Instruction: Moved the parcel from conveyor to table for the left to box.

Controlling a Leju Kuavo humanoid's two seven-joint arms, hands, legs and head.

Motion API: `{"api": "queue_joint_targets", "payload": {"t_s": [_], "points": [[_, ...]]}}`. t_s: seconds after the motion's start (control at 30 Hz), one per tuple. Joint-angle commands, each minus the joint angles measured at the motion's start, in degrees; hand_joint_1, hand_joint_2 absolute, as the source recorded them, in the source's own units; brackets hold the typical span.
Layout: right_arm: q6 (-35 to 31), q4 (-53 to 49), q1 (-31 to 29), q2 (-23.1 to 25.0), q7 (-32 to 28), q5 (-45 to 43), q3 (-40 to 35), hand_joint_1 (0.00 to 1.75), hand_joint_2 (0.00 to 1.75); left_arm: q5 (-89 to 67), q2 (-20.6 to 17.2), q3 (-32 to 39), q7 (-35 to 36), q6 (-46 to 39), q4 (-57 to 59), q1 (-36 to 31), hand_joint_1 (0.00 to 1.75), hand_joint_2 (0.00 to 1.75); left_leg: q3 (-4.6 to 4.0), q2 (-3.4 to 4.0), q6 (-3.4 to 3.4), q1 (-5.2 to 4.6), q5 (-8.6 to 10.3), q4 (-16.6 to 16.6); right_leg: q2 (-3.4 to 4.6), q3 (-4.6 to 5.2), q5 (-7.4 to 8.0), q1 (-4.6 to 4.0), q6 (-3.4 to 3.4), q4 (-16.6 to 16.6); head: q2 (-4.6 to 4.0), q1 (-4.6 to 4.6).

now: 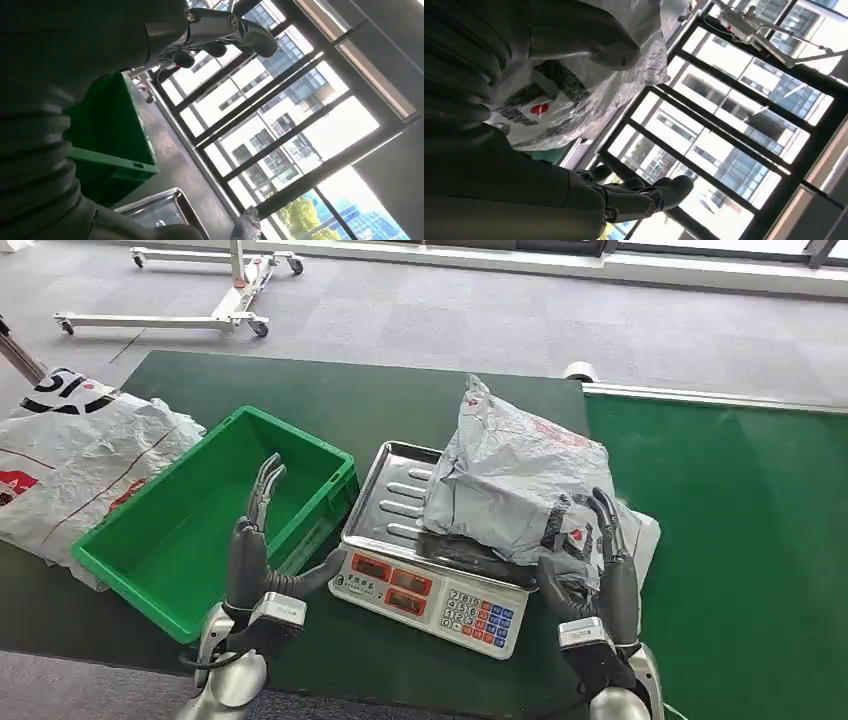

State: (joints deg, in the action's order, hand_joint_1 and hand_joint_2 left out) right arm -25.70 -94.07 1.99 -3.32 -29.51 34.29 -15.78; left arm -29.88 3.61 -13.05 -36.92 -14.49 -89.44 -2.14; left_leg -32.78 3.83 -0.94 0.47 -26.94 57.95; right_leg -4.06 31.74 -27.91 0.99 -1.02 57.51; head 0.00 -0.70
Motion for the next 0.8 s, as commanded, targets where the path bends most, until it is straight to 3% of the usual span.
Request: {"api": "queue_joint_targets", "payload": {"t_s": [0.03, 0.8], "points": [[-0.1, 3.1, -1.7, -1.3, 0.2, -0.1, -1.7, 0.00, 1.75, 0.2, -1.3, -2.0, 0.2, -0.1, 3.1, -2.0, 0.00, 1.75, -0.01, -0.19, 0.02, 0.05, 0.04, 0.0, 0.18, -0.01, 0.05, -0.04, 0.05, -0.1, 0.00, 0.00], [-0.1, 3.1, -1.7, -1.3, 0.2, -0.1, -1.7, 0.00, 1.75, 0.2, -1.3, -2.0, 0.2, -0.1, 3.1, -2.0, 0.00, 1.75, -0.02, -0.25, 0.03, 0.04, 0.07, -0.1, 0.26, 0.00, 0.08, -0.03, 0.08, -0.1, 0.00, 0.00]]}}
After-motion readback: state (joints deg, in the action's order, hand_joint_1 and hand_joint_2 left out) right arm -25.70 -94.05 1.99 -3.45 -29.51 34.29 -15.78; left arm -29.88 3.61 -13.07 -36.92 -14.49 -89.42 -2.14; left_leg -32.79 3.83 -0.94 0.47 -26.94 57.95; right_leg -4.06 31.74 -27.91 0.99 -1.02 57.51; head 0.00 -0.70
